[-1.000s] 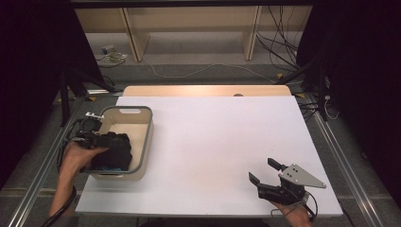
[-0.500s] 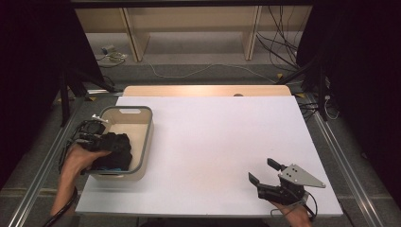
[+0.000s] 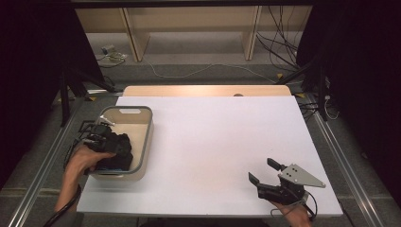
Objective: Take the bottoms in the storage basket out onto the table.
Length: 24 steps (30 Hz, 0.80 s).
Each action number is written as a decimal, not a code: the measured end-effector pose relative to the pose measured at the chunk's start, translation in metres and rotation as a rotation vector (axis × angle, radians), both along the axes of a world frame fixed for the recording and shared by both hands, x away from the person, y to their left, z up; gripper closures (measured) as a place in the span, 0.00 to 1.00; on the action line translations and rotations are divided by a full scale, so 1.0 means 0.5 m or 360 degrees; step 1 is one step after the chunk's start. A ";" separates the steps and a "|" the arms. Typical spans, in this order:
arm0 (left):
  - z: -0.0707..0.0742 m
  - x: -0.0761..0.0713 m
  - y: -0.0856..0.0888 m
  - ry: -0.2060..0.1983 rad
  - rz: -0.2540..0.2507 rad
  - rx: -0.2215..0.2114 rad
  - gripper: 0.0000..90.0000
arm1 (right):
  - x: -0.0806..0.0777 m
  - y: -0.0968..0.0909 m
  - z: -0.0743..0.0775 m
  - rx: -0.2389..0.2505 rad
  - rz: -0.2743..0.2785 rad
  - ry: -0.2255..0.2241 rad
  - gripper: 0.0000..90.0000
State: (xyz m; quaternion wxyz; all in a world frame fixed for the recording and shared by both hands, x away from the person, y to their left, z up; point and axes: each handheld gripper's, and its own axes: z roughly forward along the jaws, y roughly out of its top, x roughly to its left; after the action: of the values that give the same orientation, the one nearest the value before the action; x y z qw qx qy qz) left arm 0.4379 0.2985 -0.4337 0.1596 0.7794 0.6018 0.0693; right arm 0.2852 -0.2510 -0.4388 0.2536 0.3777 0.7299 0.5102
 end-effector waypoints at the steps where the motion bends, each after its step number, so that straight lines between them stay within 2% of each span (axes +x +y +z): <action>1: -0.002 0.001 -0.001 0.0005 -0.0004 0.0003 0.05 | 0.000 0.000 0.000 -0.0001 0.0000 0.0001 0.21; 10: -0.023 0.012 -0.009 0.0066 -0.0027 0.0021 0.02 | 0.000 0.000 0.000 -0.0006 0.0002 0.0001 0.21; 18: -0.036 0.022 -0.016 0.0112 -0.0053 0.0063 0.03 | 0.000 0.000 -0.001 -0.0008 -0.0003 0.0003 0.21; 24: -0.038 0.024 -0.014 0.0104 -0.0032 0.0065 0.07 | 0.000 0.000 0.000 -0.0007 -0.0006 0.0002 0.21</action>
State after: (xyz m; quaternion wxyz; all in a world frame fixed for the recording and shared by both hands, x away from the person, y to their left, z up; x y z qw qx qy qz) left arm 0.4501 0.2917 -0.4528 0.1245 0.7903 0.5974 0.0544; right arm 0.2851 -0.2511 -0.4390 0.2549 0.3788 0.7304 0.5080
